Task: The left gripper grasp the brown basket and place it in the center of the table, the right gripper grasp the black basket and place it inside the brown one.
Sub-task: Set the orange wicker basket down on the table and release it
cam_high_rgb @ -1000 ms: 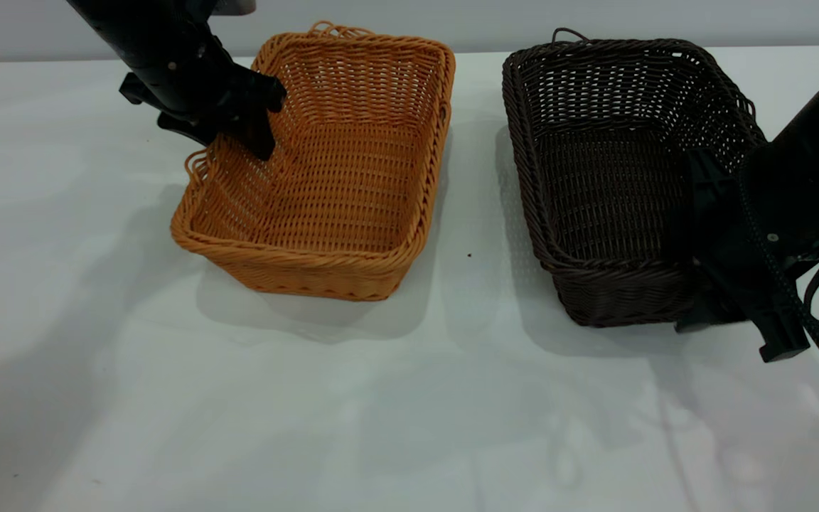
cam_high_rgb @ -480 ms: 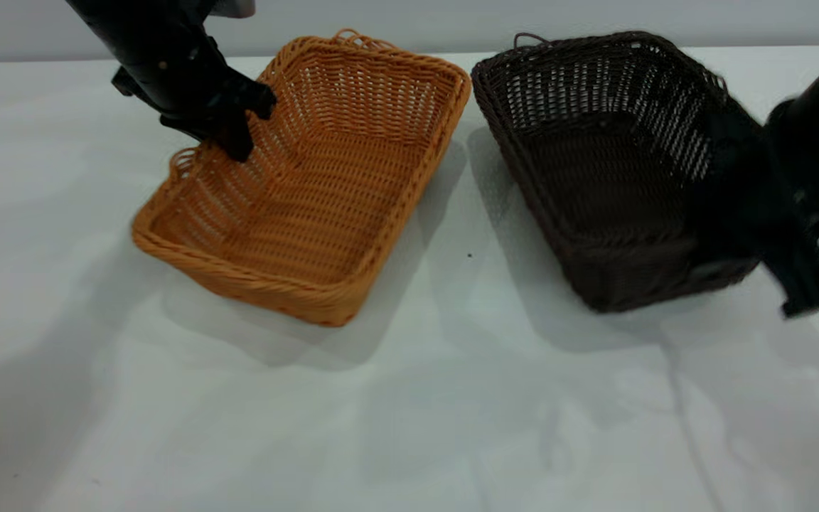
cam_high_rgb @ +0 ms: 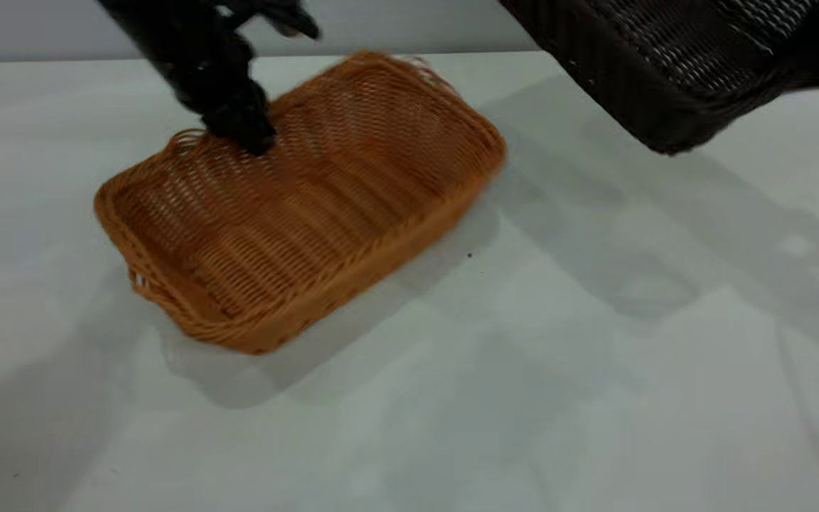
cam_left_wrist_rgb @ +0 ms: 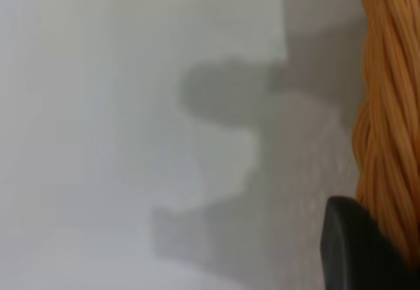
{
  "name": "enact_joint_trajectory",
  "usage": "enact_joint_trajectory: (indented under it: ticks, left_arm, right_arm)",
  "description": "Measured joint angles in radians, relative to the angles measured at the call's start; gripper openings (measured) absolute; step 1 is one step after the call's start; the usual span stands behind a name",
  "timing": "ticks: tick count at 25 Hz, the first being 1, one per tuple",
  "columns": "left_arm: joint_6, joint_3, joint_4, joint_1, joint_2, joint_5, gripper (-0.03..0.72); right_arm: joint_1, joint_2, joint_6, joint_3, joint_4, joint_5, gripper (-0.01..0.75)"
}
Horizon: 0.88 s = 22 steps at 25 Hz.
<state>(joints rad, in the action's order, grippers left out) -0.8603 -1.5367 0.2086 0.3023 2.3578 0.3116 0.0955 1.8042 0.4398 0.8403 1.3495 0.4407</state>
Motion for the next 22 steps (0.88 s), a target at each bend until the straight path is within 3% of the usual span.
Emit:
enact_joint_trajectory:
  ticks: [5,9,18,22]
  left_arm:
    - [-0.385,0.0,0.023,0.109,-0.001,-0.062,0.085]
    - [-0.594,-0.003,0.066,0.184,0.005,-0.096,0.085]
    - [-0.623,-0.007,0.114,0.219,0.026,-0.107,0.087]
    - [-0.55,-0.007,0.109,0.219,0.026,-0.086,0.139]
  right_arm:
    - [0.077,-0.002,-0.011,0.114,-0.257,0.258,0.078]
    - [0.127,-0.002,-0.018,0.209,-0.314,0.341,0.078]
    - [0.16,-0.002,-0.031,0.308,-0.393,0.456,0.078]
    - [0.16,-0.002,-0.038,0.309,-0.398,0.457,0.078]
